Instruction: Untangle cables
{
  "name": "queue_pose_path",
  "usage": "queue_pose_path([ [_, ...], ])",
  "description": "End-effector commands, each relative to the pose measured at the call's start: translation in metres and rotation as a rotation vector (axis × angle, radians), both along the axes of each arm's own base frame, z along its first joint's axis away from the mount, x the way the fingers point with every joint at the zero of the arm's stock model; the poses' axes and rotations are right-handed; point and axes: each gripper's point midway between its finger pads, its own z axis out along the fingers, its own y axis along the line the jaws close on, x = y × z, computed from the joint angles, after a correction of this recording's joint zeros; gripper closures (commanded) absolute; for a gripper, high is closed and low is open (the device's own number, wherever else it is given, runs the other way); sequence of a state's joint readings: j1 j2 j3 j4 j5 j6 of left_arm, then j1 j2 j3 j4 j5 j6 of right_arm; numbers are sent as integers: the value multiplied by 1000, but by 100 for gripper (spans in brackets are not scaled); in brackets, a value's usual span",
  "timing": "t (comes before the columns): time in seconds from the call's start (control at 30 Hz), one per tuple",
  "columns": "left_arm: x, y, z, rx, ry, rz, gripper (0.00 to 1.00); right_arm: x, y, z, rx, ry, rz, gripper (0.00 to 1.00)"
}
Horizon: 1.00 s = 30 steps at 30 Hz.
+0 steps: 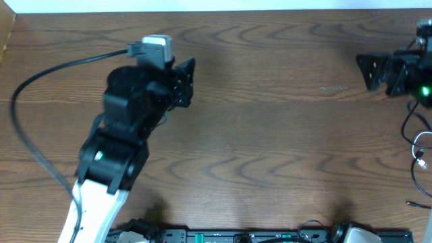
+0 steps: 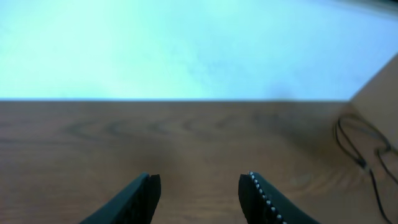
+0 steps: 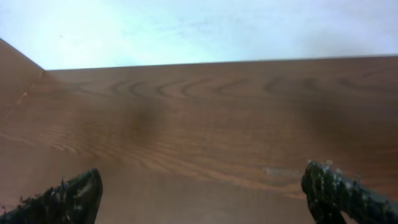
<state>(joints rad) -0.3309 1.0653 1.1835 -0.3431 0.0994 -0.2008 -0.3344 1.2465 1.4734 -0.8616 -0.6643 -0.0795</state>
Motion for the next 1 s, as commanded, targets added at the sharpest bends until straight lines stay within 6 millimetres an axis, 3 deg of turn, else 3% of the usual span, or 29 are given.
queue_pose_path([
  [0.0, -13, 18, 22, 28, -68, 65, 51, -33, 6, 34, -102, -112, -7, 1],
  [0.07, -22, 30, 29, 37, -84, 113, 48, -56, 12, 54, -132, -180, -20, 1],
  [0.23, -37, 52, 39, 50, -114, 202, 36, -90, 19, 79, -182, -281, -53, 1],
  [0.33, -39, 53, 42, 46, -122, 203, 20, -98, 23, 84, -154, -288, -60, 1],
  [0.37, -39, 53, 42, 46, -122, 203, 6, -100, 25, 84, -147, -290, -52, 1],
  [0.53, -39, 53, 42, 46, -122, 203, 5, -115, 35, 93, -178, -345, -13, 1],
  [0.7, -39, 53, 42, 46, -122, 203, 5, -148, 46, 124, -270, -515, -7, 1],
  [0.97, -40, 53, 36, 56, -101, 202, 5, -192, 61, 150, -328, -677, -14, 1],
])
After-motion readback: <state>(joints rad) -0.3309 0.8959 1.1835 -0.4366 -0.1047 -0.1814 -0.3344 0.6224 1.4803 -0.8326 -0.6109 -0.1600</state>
